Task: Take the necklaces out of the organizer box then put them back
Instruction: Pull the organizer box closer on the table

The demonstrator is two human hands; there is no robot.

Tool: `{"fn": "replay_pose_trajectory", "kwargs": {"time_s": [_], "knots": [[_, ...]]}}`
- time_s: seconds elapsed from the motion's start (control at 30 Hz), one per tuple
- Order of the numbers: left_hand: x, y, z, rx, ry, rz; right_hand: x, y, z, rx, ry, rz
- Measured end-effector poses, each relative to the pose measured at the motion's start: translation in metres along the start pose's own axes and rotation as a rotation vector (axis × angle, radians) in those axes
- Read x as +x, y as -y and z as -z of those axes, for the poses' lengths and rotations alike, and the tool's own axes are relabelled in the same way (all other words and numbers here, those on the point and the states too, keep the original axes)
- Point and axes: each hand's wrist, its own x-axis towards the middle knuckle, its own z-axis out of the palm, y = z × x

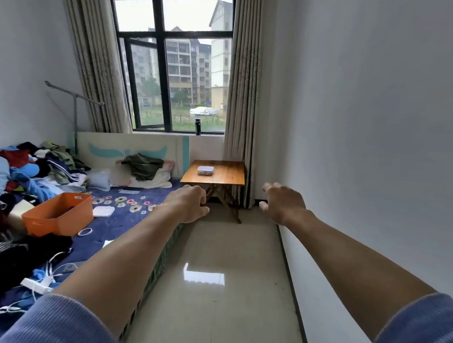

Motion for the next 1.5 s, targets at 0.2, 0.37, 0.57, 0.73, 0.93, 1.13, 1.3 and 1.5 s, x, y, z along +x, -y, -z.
{"fn": "replay_pose_trajectory", "kwargs": {"time_s": [0.2, 0.37, 0.57, 0.73, 0.93, 1.13, 1.3, 1.5], "knots": [[0.071, 0.029, -0.014, 0.029, 0.009, -0.009, 0.073, 0.0, -0.032, -0.002, -0.001, -0.028], [0.15, 0.065, -0.018, 0.057, 0.036, -0.05, 0.156, 0.004, -0.05, 0.017, -0.021, -0.075], [0.238, 0.105, -0.035, 0.054, 0.065, -0.057, 0.243, 0.009, -0.091, 0.026, 0.008, -0.073], [0.317, 0.132, -0.066, 0.05, 0.064, -0.028, 0.326, -0.002, -0.135, 0.037, 0.047, -0.07], [0.43, 0.164, -0.109, 0.018, 0.113, 0.048, 0.45, -0.026, -0.2, 0.061, 0.07, -0.014], [0.538, 0.198, -0.133, -0.02, 0.076, 0.111, 0.579, -0.043, -0.249, 0.071, 0.101, 0.035], [0.613, 0.245, -0.159, 0.002, 0.068, 0.167, 0.672, -0.034, -0.301, 0.056, 0.134, 0.097], [0.724, 0.31, -0.204, -0.018, 0.102, 0.177, 0.783, -0.021, -0.379, 0.046, 0.182, 0.099]]}}
